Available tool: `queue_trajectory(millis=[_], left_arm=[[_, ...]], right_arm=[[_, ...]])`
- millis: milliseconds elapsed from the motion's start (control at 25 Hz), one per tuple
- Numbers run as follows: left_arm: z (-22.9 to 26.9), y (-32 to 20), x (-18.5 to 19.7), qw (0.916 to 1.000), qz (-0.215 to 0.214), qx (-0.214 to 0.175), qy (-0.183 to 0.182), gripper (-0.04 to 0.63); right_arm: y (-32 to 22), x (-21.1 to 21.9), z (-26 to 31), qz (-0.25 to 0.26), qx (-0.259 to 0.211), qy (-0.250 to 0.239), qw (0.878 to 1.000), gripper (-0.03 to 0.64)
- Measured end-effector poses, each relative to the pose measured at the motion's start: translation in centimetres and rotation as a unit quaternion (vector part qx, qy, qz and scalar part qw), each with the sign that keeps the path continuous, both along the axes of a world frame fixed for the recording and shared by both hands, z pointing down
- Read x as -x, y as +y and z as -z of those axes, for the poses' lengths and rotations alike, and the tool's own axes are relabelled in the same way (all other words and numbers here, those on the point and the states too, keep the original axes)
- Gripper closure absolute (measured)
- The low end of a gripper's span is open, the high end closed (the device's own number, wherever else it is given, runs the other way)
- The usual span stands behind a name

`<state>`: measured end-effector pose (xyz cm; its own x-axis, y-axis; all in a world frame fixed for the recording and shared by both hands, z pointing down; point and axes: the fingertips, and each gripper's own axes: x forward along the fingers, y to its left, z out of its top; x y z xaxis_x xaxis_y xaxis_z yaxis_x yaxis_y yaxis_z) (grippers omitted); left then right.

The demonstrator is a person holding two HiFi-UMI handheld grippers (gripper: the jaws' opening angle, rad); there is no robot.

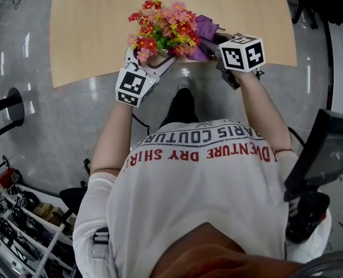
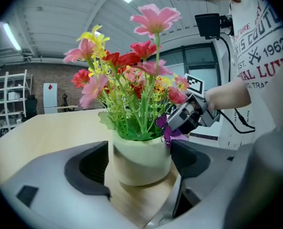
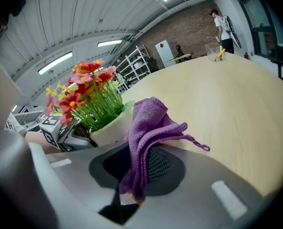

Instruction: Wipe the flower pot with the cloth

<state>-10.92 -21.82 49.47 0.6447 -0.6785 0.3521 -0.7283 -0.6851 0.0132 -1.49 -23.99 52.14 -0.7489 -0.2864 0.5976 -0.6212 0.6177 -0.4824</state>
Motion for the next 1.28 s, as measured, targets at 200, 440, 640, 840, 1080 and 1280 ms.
queue_trajectory(millis=[200, 440, 640, 840, 1080, 1280], left_arm=[[1.1, 1.3, 1.7, 0.9974, 0.07, -0.001, 0.016, 0.196], [0.8, 2.8, 0.5, 0.9829, 0.182, 0.001, 0.028, 0.172], [0.9, 3.0, 0.0, 0.9664, 0.256, 0.008, 0.023, 0.172], [0.1, 2.7, -0.1, 0.9475, 0.318, 0.015, -0.024, 0.172], [0.1, 1.7, -0.8, 0.9343, 0.355, -0.003, -0.03, 0.172], [-0.5, 0.7, -0.5, 0.9287, 0.37, 0.002, -0.029, 0.172]], right_arm=[[1.9, -1.1, 3.4, -0.028, -0.025, -0.024, 0.999, 0.557], [5.4, -4.1, 4.8, -0.039, -0.035, -0.039, 0.998, 0.557], [8.4, -5.1, 6.0, -0.031, -0.043, -0.04, 0.998, 0.557], [10.7, -5.8, 7.4, -0.026, -0.049, -0.052, 0.997, 0.557], [12.0, -7.1, 7.9, -0.031, -0.049, -0.052, 0.997, 0.557], [12.1, -7.3, 7.2, -0.034, -0.047, -0.053, 0.997, 0.557]])
